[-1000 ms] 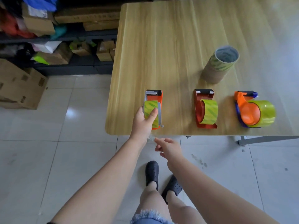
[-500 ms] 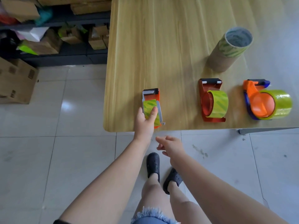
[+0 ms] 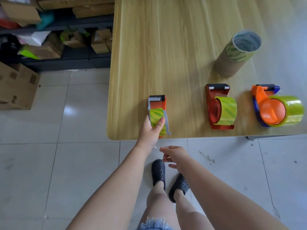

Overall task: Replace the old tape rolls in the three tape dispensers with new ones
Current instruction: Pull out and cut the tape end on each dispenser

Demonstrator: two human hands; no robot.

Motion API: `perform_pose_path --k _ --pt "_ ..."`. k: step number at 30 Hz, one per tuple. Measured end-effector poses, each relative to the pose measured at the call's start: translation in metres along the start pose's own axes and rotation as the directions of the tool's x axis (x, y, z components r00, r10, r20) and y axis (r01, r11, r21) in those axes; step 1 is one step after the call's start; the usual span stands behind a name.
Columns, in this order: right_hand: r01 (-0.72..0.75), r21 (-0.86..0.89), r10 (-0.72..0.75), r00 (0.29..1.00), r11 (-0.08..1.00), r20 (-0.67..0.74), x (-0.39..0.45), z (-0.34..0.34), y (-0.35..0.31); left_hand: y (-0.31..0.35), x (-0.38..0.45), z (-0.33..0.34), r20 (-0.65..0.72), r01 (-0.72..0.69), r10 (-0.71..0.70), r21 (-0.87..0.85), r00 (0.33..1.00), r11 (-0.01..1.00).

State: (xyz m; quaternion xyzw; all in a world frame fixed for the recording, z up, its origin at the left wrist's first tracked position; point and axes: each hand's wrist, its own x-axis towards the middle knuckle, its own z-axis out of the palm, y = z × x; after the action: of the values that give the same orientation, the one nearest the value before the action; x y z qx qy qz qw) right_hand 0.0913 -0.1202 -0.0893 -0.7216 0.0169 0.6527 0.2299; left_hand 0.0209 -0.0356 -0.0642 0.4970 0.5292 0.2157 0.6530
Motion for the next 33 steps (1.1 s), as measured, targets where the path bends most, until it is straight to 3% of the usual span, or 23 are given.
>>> perform_pose_path --k 3,6,10,16,19,22,27,30,33 --pt "-0.085 -0.207 0.087 0.996 0.975 0.002 0.000 -0.004 -0.002 -0.002 0.000 -0.001 0.013 -0.014 0.014 0.017 1.000 1.000" --pt "-0.090 -0.413 0.078 0.996 0.906 -0.045 -0.003 -0.016 0.002 -0.001 -0.004 -0.005 0.043 -0.014 0.011 0.067 0.999 0.998" --pt "-0.056 -0.415 0.006 0.992 0.908 -0.122 -0.018 -0.036 0.002 0.008 -0.004 -0.005 0.064 0.039 -0.044 0.083 0.997 0.996" --pt "0.205 -0.361 -0.261 0.959 0.910 -0.114 -0.044 -0.044 -0.021 0.025 -0.008 -0.011 0.035 0.146 -0.151 0.122 0.988 0.982" --pt "0.314 -0.319 -0.365 0.924 0.894 -0.113 -0.058 -0.047 -0.030 0.040 -0.011 -0.020 -0.087 0.093 -0.084 0.100 0.993 0.991" --pt "0.418 -0.288 -0.474 0.865 0.862 -0.163 -0.073 -0.055 -0.035 0.052 -0.011 -0.026 -0.145 -0.066 0.088 0.146 0.985 0.987" --pt "0.549 -0.358 -0.645 0.717 0.756 -0.263 -0.092 -0.086 -0.043 0.074 -0.019 -0.005 -0.019 -0.282 0.290 0.183 0.957 0.942" --pt "0.564 -0.419 -0.693 0.659 0.712 -0.292 -0.097 -0.119 -0.048 0.079 -0.019 0.035 0.111 -0.268 0.253 0.144 0.961 0.953" --pt "0.560 -0.432 -0.695 0.662 0.707 -0.280 -0.094 -0.157 -0.055 0.080 -0.015 0.078 0.153 -0.212 0.180 0.225 0.972 0.951"
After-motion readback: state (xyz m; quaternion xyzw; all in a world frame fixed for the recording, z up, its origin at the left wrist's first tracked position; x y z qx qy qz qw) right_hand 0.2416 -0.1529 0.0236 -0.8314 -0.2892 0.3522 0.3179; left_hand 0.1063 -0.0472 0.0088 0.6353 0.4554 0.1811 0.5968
